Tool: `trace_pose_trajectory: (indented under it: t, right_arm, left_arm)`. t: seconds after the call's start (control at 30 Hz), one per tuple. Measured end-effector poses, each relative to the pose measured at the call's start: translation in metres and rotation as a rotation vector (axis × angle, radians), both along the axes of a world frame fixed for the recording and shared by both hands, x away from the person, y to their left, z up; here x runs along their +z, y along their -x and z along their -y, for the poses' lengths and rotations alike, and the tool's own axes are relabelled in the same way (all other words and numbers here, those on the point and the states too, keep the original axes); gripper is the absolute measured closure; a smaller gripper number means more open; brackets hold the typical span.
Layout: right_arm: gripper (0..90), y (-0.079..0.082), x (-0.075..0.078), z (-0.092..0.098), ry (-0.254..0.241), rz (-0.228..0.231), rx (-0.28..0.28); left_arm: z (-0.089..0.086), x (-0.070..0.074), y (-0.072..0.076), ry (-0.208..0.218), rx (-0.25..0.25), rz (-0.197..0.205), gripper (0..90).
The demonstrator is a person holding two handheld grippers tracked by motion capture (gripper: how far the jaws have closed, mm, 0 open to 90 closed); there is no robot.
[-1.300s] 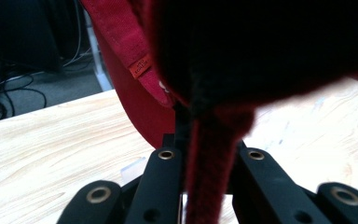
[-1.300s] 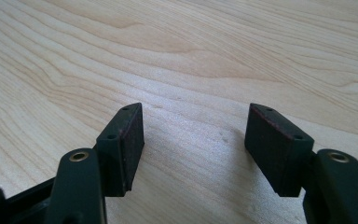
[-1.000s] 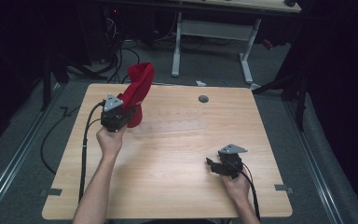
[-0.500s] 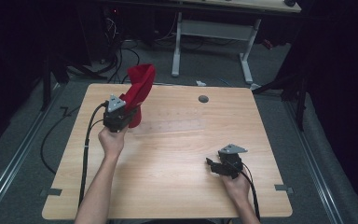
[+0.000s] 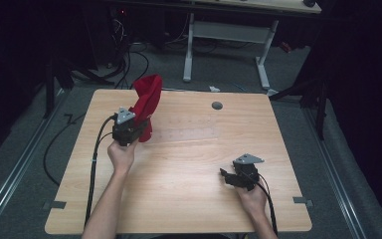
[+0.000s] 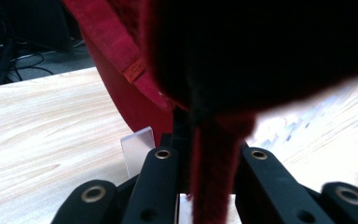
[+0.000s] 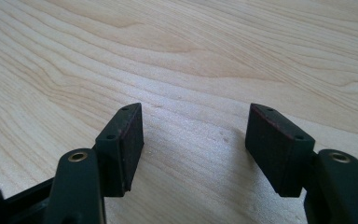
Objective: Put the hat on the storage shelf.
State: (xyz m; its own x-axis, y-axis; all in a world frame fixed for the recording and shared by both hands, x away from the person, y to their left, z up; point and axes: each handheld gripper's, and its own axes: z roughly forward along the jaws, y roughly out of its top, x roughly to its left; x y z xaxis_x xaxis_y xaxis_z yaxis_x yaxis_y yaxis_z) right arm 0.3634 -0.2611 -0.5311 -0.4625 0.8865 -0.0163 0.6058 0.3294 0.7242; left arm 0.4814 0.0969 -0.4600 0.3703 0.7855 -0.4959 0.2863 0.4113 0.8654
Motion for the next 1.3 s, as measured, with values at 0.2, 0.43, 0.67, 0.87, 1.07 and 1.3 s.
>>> trace_pose_trajectory:
  t: [0.2, 0.43, 0.67, 0.87, 1.07, 1.3]
  right_arm:
    - [37.2, 0.0, 0.0, 0.0, 0.001, 0.001, 0.001]
    - [37.2, 0.0, 0.0, 0.0, 0.001, 0.001, 0.001]
    - [37.2, 0.0, 0.0, 0.0, 0.0, 0.0, 0.0]
    - [37.2, 0.0, 0.0, 0.0, 0.001, 0.002, 0.002]
    - [37.2, 0.0, 0.0, 0.0, 0.002, 0.001, 0.001]
    - [37.2, 0.0, 0.0, 0.0, 0.002, 0.002, 0.001]
  left_arm:
    - [0.0, -0.003, 0.003, 0.002, -0.015, -0.018, 78.9]
    - [-0.002, -0.004, 0.007, 0.001, -0.025, -0.042, 67.7]
    - [-0.007, -0.003, 0.013, 0.007, -0.019, -0.05, 49.5]
    - [-0.009, -0.006, 0.019, -0.022, -0.015, -0.058, 41.2]
    - [-0.012, -0.007, 0.028, -0.041, -0.021, -0.059, 38.0]
    - [-0.016, -0.003, 0.038, -0.049, -0.033, -0.059, 35.3]
